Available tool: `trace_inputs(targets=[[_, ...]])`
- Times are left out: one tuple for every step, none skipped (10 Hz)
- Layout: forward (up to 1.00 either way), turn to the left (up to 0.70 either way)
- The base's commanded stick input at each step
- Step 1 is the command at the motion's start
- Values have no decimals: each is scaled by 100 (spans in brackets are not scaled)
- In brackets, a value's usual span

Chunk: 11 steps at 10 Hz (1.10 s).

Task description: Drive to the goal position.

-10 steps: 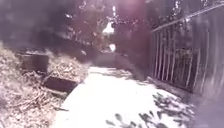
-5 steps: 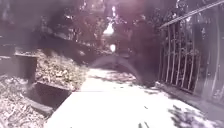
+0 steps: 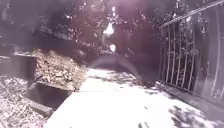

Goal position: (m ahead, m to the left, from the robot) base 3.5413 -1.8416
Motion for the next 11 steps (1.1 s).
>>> trace_inputs(targets=[[0, -50], [0, -50], [0, -50], [0, -50], [0, -44], [0, -24], [0, 0], [0, 0], [0, 0], [0, 0], [0, 0]])
